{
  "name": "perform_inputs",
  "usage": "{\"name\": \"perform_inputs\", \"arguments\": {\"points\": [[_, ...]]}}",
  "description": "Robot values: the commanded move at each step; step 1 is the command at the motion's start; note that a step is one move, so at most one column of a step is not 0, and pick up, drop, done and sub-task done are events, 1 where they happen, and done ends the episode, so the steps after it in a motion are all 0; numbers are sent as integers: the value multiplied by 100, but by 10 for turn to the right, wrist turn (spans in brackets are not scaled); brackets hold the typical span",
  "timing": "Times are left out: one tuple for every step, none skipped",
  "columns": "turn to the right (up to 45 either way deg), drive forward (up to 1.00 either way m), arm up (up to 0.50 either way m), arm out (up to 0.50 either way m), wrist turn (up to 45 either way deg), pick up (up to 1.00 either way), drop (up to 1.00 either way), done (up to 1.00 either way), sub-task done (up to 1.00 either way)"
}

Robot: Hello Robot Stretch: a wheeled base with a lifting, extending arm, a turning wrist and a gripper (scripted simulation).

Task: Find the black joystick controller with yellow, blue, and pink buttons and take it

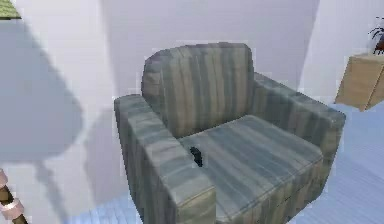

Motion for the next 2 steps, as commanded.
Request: {"name": "perform_inputs", "arguments": {"points": [[450,0,0,0,0,0,0,0,0],[0,75,0,0,0,0,0,0,0]]}}
